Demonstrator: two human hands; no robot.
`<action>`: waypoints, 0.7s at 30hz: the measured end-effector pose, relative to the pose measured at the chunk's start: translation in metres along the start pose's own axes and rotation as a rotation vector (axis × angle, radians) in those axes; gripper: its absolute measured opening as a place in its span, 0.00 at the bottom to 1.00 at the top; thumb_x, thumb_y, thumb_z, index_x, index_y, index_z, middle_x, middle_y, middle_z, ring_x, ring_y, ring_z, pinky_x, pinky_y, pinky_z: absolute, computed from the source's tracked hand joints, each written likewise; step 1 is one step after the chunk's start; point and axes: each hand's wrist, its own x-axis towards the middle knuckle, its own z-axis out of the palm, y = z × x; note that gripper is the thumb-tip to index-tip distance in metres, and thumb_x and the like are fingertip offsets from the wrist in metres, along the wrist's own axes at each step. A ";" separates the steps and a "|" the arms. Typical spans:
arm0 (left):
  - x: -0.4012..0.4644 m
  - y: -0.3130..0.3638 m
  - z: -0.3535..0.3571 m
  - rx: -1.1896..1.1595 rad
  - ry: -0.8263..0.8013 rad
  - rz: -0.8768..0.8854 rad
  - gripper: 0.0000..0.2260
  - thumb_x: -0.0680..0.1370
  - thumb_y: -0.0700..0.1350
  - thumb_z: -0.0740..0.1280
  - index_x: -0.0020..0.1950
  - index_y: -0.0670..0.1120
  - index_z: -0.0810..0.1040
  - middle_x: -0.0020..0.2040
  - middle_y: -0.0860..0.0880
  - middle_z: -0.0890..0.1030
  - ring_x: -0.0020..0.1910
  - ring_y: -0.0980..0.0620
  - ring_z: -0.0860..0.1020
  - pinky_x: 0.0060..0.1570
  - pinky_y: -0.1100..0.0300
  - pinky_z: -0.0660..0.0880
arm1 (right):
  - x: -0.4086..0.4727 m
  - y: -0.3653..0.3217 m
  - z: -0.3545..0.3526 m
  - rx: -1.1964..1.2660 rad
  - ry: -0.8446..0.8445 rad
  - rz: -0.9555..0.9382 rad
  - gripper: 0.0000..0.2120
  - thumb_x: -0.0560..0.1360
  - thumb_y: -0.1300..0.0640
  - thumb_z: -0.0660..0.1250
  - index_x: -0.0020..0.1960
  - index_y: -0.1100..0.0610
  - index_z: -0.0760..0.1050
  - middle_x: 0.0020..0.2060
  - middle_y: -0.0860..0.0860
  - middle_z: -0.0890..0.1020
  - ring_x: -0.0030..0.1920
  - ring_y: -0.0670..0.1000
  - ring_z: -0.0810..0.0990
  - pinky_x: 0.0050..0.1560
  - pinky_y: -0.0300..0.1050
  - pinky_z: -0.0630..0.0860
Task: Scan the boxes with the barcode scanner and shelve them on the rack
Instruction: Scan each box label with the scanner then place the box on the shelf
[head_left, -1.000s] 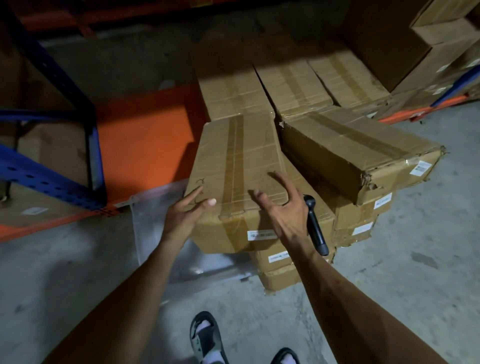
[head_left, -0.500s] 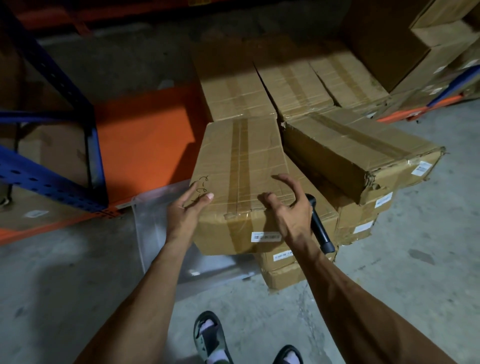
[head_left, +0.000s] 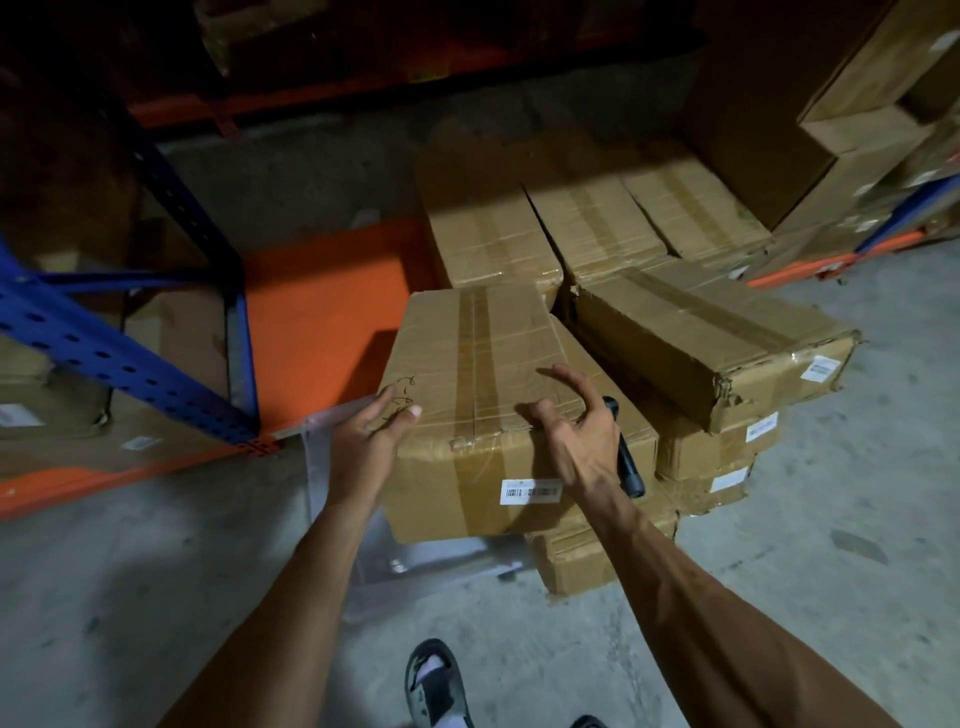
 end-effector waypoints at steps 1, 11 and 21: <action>-0.006 0.006 -0.003 0.007 0.002 0.003 0.24 0.74 0.49 0.74 0.70 0.49 0.76 0.70 0.51 0.76 0.66 0.62 0.71 0.55 0.76 0.64 | -0.005 -0.005 -0.002 0.015 0.000 -0.002 0.22 0.73 0.56 0.75 0.63 0.38 0.76 0.55 0.36 0.77 0.55 0.51 0.82 0.53 0.46 0.81; -0.082 0.091 -0.019 -0.067 0.072 0.049 0.24 0.74 0.45 0.75 0.69 0.46 0.76 0.67 0.49 0.77 0.63 0.60 0.73 0.61 0.68 0.65 | -0.052 -0.074 -0.054 0.087 0.010 -0.065 0.22 0.70 0.54 0.75 0.57 0.32 0.76 0.60 0.49 0.83 0.59 0.52 0.82 0.64 0.56 0.80; -0.192 0.239 -0.010 -0.128 0.035 0.205 0.26 0.74 0.44 0.75 0.71 0.45 0.74 0.66 0.48 0.78 0.53 0.61 0.77 0.50 0.75 0.69 | -0.134 -0.173 -0.170 0.150 0.110 -0.243 0.28 0.67 0.46 0.69 0.68 0.41 0.77 0.63 0.50 0.81 0.60 0.54 0.80 0.56 0.51 0.78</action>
